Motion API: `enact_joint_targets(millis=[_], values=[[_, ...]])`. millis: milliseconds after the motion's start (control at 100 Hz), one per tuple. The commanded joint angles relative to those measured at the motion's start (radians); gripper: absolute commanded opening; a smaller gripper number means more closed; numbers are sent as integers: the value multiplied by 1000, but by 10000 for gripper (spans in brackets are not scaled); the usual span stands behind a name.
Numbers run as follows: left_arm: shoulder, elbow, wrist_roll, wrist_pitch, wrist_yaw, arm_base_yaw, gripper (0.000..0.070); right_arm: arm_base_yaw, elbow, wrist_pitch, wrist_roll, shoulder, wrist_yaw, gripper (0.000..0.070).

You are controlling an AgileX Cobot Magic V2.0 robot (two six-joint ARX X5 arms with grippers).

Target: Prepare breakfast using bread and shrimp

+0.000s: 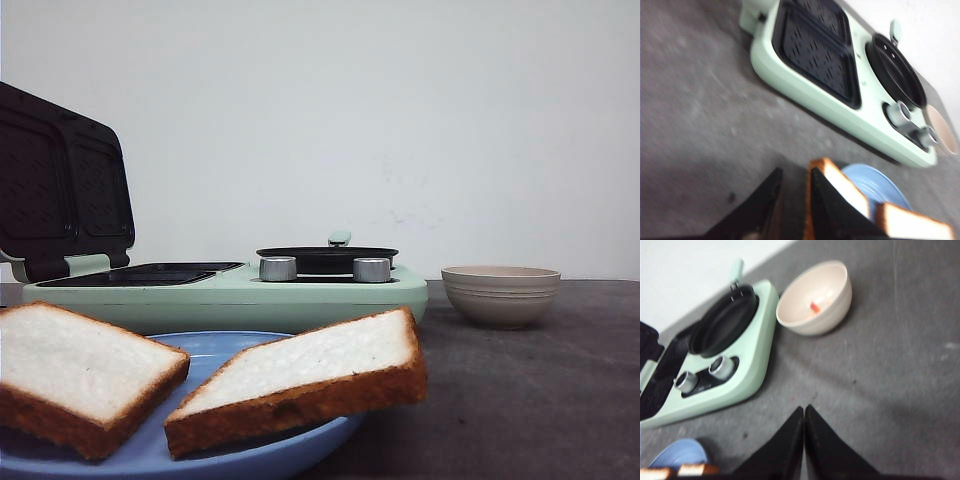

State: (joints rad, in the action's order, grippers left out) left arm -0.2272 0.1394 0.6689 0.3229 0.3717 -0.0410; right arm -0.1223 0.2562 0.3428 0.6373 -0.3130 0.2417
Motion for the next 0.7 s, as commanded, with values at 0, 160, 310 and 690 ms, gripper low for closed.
enact_joint_targets(millis=[0, 160, 310, 690], values=[[-39, 20, 46, -34, 58, 2, 14, 0, 45, -5, 9, -78, 33, 0], [-159, 66, 55, -31, 125, 2, 14, 0, 165, 12, -56, -285, 115, 0], [-264, 121, 51, -27, 171, 2, 14, 0, 253, 50, -100, -412, 133, 0], [-490, 386, -205, 257, 132, 0, 14, 0, 279, 81, -132, -443, 135, 0]])
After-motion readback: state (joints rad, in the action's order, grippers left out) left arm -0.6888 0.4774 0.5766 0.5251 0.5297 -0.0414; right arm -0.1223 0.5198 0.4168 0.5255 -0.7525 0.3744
